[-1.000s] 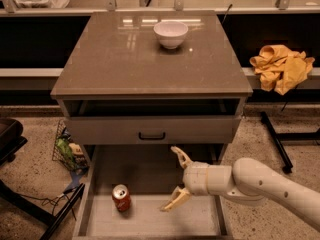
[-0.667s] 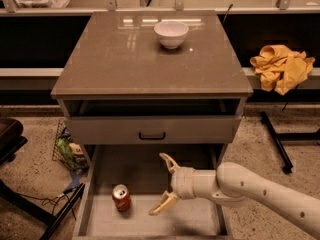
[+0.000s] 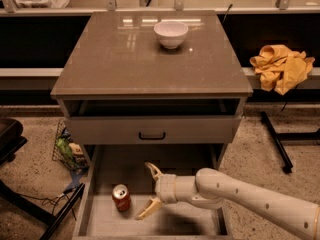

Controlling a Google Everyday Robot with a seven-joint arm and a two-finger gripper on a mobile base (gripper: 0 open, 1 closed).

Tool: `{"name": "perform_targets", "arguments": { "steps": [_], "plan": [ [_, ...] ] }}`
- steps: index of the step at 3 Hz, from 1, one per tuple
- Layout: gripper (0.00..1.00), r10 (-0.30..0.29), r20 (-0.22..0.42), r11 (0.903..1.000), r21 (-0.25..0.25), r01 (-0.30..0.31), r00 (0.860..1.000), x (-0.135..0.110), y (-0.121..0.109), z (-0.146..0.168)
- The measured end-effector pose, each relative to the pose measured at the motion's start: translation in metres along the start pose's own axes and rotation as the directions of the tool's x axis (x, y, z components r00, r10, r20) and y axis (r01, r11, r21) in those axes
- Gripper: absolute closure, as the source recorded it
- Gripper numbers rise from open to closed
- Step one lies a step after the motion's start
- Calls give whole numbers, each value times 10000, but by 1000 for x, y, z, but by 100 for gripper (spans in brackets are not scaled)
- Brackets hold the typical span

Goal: Pick coke can from middle drawer and place on counter

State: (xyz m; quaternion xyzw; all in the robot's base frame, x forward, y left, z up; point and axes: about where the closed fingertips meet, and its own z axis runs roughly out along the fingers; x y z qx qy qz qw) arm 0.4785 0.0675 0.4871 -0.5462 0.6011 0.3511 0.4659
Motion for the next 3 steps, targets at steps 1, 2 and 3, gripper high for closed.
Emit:
{"name": "perform_targets", "arguments": {
  "steps": [1,2,3],
  "plan": [
    [0,114,341,9997,-210,-107,9994,11,4,31],
    [0,166,646,9987,-501,-133,9978,18,19,62],
    [0,275,799,9973,-706,-219,9964,21,32,80]
  ]
}}
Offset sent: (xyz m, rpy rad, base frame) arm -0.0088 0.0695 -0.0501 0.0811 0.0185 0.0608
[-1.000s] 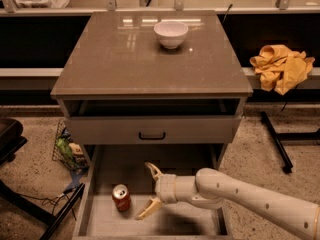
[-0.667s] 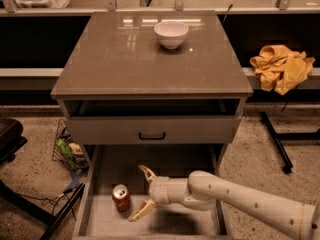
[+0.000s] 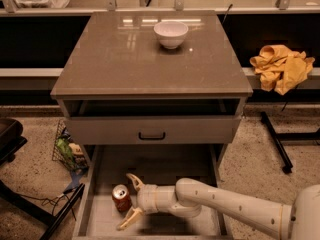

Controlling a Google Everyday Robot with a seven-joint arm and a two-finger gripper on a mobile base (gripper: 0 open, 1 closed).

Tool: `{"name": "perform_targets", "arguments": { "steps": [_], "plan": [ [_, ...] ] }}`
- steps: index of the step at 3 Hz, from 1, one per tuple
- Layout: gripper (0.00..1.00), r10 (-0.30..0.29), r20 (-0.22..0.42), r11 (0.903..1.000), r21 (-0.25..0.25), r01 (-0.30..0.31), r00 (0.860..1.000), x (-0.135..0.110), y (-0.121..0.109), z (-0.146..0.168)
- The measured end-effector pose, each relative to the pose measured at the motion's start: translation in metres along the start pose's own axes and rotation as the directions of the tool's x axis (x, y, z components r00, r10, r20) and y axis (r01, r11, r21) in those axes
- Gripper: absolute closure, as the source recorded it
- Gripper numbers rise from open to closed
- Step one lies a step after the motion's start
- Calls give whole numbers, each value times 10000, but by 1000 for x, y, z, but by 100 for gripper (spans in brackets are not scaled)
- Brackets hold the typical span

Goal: Pick coke can from middle drawer and place on counter

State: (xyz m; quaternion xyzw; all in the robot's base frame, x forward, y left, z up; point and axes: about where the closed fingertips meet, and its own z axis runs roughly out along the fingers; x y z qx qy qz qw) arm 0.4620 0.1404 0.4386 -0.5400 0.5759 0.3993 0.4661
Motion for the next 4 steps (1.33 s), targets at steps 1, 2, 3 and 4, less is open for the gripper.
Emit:
{"name": "perform_targets", "arguments": {
  "steps": [1,2,3,4],
  "plan": [
    [17,113,200,9997,-220,-108,9997,5,7,21],
    [40,130,227,9996,-264,-124,9997,5,9,23],
    [64,132,241,9995,-294,-125,9996,5,10,25],
    [87,133,255,9994,-323,-125,9996,4,11,26]
  ]
}}
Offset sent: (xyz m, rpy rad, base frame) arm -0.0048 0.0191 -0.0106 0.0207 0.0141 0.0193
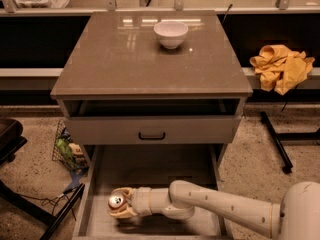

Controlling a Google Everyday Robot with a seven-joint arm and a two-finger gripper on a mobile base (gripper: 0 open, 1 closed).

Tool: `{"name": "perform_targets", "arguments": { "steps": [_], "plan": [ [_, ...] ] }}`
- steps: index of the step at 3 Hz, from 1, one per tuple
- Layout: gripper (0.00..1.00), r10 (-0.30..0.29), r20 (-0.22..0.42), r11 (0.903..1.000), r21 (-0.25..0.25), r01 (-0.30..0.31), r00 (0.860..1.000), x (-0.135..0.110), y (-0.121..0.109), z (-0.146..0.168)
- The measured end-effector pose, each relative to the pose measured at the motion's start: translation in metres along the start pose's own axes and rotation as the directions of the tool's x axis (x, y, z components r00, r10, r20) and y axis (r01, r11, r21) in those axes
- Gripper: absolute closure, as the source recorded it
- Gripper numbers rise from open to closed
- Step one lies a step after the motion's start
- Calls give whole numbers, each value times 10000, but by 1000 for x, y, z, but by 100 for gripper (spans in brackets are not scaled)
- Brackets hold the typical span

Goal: Pick coke can from middle drawer and place on counter

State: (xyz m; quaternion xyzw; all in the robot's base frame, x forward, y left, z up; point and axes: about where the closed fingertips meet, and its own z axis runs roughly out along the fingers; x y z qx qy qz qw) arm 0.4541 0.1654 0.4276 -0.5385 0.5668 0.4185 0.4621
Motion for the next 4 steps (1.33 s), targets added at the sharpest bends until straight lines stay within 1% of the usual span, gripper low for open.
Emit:
{"name": "perform_targets", "arguments": {
  "steps": [1,2,3,4],
  "plan": [
    [100,1,13,10000,-27,-1,10000,-1,1,1],
    [100,-56,-46,9999,-141,55,10000,-24,-3,-5],
    [100,413,47,9982,-428,-411,9991,-108,-12,-33],
    [100,916,174,9950,-420,-908,9956,-187,-33,-68]
  ]
}}
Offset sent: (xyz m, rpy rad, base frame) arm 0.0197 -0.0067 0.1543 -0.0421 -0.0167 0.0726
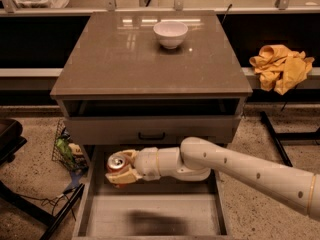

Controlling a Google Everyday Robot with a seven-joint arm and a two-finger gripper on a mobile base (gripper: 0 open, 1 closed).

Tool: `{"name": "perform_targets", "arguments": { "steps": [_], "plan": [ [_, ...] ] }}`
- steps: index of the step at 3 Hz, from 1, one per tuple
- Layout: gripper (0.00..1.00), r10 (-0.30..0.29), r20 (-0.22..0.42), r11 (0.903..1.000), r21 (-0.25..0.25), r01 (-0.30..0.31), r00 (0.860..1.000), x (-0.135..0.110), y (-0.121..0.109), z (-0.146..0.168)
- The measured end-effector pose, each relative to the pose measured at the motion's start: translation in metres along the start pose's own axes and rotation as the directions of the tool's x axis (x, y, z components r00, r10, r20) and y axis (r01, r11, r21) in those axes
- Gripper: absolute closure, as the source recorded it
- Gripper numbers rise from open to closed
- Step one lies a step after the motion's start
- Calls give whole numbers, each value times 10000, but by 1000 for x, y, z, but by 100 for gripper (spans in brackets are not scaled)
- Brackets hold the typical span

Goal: Pick coke can from middle drawer and place on counter

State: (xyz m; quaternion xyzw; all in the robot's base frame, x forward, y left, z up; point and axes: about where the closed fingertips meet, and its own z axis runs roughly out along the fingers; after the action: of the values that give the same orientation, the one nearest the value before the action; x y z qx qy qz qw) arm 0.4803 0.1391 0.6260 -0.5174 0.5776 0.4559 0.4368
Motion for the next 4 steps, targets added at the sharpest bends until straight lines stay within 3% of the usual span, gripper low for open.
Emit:
{"name": "perform_targets", "arguments": {
  "steps": [1,2,4],
  "plan": [
    [100,283,341,9996,29,-285,9990,-65,-10,-28],
    [100,181,775,9996,186,-196,9968,-150,-18,-53],
    [100,-524,1189,9967,675,446,9915,-263,-22,-65]
  ]
}}
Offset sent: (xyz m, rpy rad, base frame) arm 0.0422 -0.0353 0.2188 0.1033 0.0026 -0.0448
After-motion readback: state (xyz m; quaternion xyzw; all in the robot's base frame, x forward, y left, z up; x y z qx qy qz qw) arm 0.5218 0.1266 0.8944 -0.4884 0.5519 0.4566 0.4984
